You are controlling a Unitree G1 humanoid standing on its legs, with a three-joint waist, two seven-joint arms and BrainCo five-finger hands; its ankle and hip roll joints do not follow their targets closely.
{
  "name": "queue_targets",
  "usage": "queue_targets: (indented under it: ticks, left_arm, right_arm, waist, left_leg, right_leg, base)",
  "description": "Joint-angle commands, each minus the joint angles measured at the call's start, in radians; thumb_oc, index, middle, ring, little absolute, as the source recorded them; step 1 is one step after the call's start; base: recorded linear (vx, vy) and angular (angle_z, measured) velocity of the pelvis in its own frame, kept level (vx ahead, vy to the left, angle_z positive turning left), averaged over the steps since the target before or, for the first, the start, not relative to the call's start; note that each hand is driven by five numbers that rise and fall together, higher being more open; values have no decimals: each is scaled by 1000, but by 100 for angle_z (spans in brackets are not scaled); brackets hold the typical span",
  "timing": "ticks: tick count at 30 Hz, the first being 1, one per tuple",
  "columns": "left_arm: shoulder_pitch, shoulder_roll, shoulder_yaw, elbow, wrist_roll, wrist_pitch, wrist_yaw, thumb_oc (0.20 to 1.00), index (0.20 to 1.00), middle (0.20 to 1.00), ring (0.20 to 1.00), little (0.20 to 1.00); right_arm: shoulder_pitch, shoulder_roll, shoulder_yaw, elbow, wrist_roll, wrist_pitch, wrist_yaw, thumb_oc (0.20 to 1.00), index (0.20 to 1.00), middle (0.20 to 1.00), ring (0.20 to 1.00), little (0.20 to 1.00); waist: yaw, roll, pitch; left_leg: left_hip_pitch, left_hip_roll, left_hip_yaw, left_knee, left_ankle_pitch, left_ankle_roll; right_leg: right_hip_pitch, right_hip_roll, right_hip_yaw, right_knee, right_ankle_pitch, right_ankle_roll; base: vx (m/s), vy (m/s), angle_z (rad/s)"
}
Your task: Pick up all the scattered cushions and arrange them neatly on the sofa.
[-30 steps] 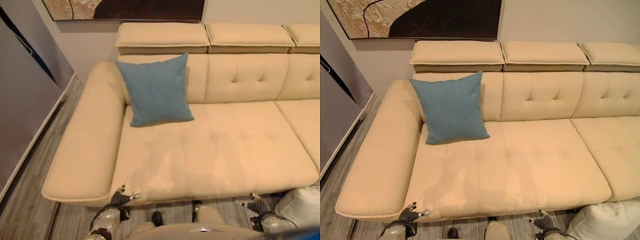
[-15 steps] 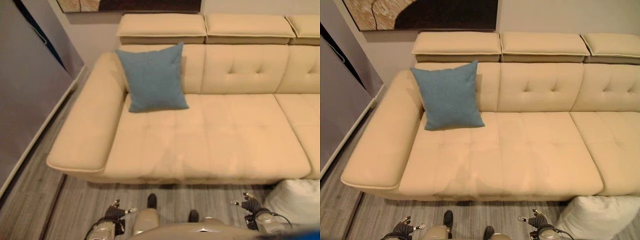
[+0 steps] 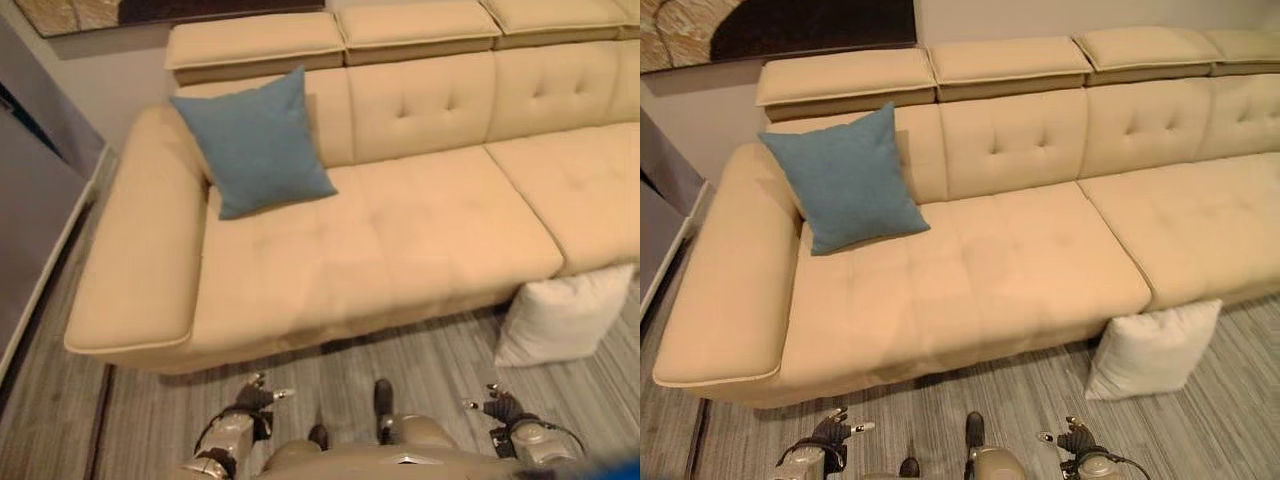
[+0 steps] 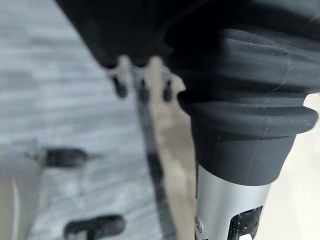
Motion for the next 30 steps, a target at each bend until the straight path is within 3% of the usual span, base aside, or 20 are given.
queue_targets:
  ticks: [1, 3, 6, 7, 8, 11, 14, 20, 21, 22, 26, 30]
  left_arm:
    - [12, 47, 12, -31, 52, -21, 0, 1000, 1000, 1000, 1000, 1000]
    - [10, 63, 20, -22, 69, -19, 5, 1000, 1000, 1000, 1000, 1000]
    - [16, 65, 25, -21, 69, -18, 2, 1000, 1000, 1000, 1000, 1000]
    - [31, 65, 37, -14, 61, -16, -6, 1000, 1000, 1000, 1000, 1000]
    - [45, 63, 44, -1, 67, -11, -13, 1000, 1000, 1000, 1000, 1000]
    - [57, 62, 48, 10, 77, -6, -16, 1000, 1000, 1000, 1000, 1000]
    - [55, 51, 60, 15, 68, -8, -12, 1000, 1000, 1000, 1000, 1000]
    - [51, 36, 39, 17, 72, -7, -16, 1000, 1000, 1000, 1000, 1000]
    - [50, 26, 26, 15, 67, -10, -14, 1000, 1000, 1000, 1000, 1000]
    - [49, 26, 26, 15, 67, -10, -14, 1000, 1000, 1000, 1000, 1000]
    - [37, 9, 0, 7, 56, -14, -1, 1000, 1000, 1000, 1000, 1000]
    - [30, 4, -12, 18, 81, -11, -2, 1000, 1000, 1000, 1000, 1000]
  right_arm:
    - [-40, -21, 23, -15, -52, 0, -2, 1000, 1000, 1000, 1000, 1000]
    - [-44, -17, 25, -2, -60, 6, -2, 1000, 1000, 1000, 1000, 1000]
    - [-38, -17, 22, 3, -61, 4, 1, 1000, 1000, 1000, 1000, 1000]
    - [-18, -16, 2, 29, -60, 6, 1, 1000, 1000, 1000, 1000, 1000]
    - [-7, -11, -5, 48, -66, 10, 3, 1000, 1000, 1000, 1000, 1000]
    - [7, 1, -8, 61, -62, 10, 4, 1000, 1000, 1000, 1000, 1000]
    - [3, 9, -6, 57, -49, 8, 2, 1000, 1000, 1000, 1000, 1000]
    - [10, 16, -7, 43, -1, -3, -1, 1000, 1000, 1000, 1000, 1000]
    - [11, 20, 6, 41, 14, -8, 0, 1000, 1000, 1000, 1000, 1000]
    - [11, 21, 6, 41, 14, -8, 0, 1000, 1000, 1000, 1000, 1000]
    - [6, 13, -2, 49, 37, -10, -2, 1000, 1000, 1000, 1000, 1000]
    - [-1, 2, -4, 60, 29, -6, -2, 1000, 1000, 1000, 1000, 1000]
  waist:
    - [34, -13, 28]
    - [62, 5, 43]
    - [63, 9, 37]
    - [73, 22, 23]
    - [98, 29, -4]
    - [117, 12, -18]
    - [114, 9, -27]
    - [77, -5, -10]
    - [88, -15, 11]
    - [87, -16, 9]
    - [113, -17, 13]
    - [108, -6, 5]
  left_leg:
    - [-4, -37, -20, 42, -32, -21]
    - [-27, -13, 37, 49, -5, -14]
    - [-30, -8, 49, 39, 5, -11]
    - [-27, 5, 78, 22, 17, -1]
    - [-46, 17, 108, 18, 27, -4]
    - [-56, 20, 147, 17, 38, -23]
    - [-57, 38, 170, 7, 46, -40]
    - [-74, 76, 191, 113, 34, -77]
    - [-87, 70, 115, 211, 41, -86]
    - [-89, 68, 115, 209, 44, -86]
    - [-118, -23, -67, 123, 18, -58]
    - [-95, -6, -23, 84, 19, -50]
  right_leg:
    - [-31, -37, -53, -3, 33, 139]
    - [-5, -63, -169, 108, -50, 124]
    - [5, -67, -179, 134, -70, 112]
    - [45, -65, -199, 204, -115, 100]
    - [111, -86, -250, 195, -149, 99]
    - [176, -84, -290, 106, -147, 110]
    - [179, -67, -272, 51, -137, 117]
    - [198, -22, -216, 3, -141, 87]
    - [217, 8, -154, -25, -137, 67]
    - [215, 7, -155, -25, -136, 67]
    - [203, 26, -43, -55, -100, 89]
    - [190, 29, 2, -57, -89, 104]
  base:
    - [-376, 28, -81]
    - [-371, 39, -88]
    - [-108, 17, -101]
    - [-172, -67, -44]
    - [-170, -67, -38]
    - [-95, -112, -53]
    - [-44, -155, -38]
    - [-5, -155, -12]
    - [-6, -176, -42]
    - [11, -132, -87]
    - [27, -29, -107]
    - [4, 63, -83]
